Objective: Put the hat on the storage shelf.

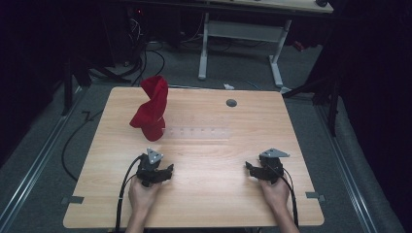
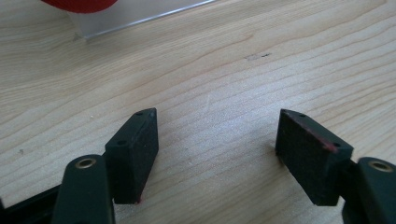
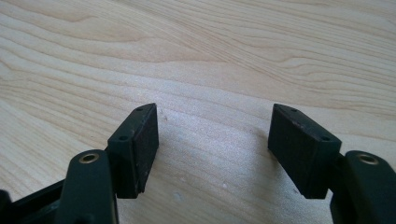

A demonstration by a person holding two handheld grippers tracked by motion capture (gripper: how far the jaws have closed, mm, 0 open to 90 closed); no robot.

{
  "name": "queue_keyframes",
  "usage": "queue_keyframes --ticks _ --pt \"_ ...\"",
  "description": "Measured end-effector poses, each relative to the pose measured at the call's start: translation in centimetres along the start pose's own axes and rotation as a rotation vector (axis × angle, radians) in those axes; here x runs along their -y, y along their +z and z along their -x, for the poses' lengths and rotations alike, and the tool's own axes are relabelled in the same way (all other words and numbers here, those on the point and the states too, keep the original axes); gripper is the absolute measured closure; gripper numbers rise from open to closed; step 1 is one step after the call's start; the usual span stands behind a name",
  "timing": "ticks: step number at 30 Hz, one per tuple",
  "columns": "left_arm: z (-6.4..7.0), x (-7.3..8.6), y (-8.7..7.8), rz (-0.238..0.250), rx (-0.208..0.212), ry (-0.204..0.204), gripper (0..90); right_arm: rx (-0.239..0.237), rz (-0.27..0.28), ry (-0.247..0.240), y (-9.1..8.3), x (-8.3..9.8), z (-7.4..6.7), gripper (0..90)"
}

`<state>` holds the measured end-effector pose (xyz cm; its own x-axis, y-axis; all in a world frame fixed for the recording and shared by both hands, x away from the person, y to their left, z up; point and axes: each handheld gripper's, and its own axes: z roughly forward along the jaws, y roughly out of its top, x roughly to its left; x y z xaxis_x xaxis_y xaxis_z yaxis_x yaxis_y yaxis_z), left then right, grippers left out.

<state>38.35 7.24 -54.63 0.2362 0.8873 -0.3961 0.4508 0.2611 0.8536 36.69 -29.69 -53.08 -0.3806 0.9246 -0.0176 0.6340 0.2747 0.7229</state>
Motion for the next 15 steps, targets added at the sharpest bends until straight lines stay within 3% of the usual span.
queue_keyframes --ticks 10,15 --pt "0.00 -0.03 0.00 0.003 -0.004 -0.007 30.3 0.000 0.000 0.001 0.00 0.00 0.00 33.7" --pt "-0.11 -0.10 -0.04 0.013 -0.017 -0.013 35.6 0.000 0.001 -0.001 0.01 -0.01 0.00 33.7"
